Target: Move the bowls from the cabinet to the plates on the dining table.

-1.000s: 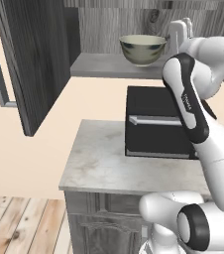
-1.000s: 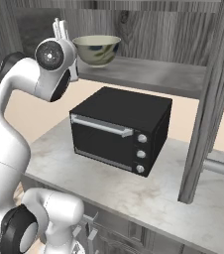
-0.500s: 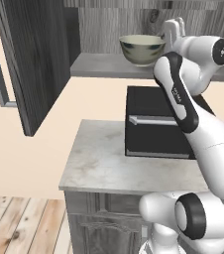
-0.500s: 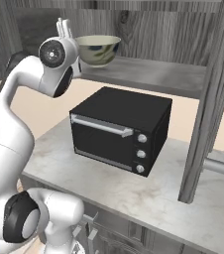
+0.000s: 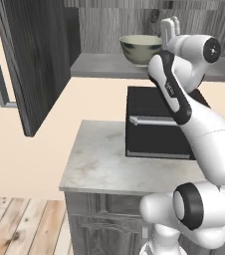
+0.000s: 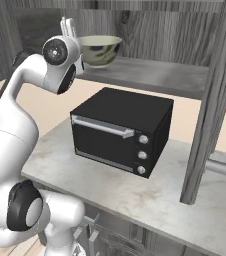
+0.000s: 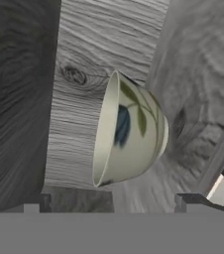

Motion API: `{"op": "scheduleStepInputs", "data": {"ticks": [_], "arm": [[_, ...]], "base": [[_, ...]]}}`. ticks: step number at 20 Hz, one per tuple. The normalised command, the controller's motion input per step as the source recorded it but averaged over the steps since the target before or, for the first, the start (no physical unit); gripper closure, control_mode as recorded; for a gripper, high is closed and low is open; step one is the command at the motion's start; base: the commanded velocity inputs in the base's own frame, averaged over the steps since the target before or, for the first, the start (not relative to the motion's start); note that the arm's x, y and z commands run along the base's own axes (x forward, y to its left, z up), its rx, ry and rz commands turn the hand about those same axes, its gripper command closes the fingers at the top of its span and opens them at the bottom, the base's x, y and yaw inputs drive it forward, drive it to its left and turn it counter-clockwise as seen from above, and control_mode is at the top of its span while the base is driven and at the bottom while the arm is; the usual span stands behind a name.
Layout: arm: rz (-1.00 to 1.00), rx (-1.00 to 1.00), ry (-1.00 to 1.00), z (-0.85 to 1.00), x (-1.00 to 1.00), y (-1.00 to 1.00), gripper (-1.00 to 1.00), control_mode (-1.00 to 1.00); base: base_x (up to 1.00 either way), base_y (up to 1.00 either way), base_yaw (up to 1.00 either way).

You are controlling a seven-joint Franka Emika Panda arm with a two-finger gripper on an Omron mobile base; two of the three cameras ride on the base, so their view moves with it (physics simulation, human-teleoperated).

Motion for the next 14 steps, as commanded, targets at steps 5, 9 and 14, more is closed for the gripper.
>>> {"op": "scheduleStepInputs", "data": {"ticks": [5,9,14], "arm": [[-0.03,0.0,-0.08,0.0,0.17,0.0,-1.0,-1.0],[-0.04,0.0,-0.08,0.0,0.16,0.0,-1.0,-1.0],[-0.05,0.0,0.06,0.0,0.19,-0.03,-1.0,-1.0]], "base": [[0.0,0.0,0.0],[0.0,0.0,0.0],[0.0,0.0,0.0]]}}
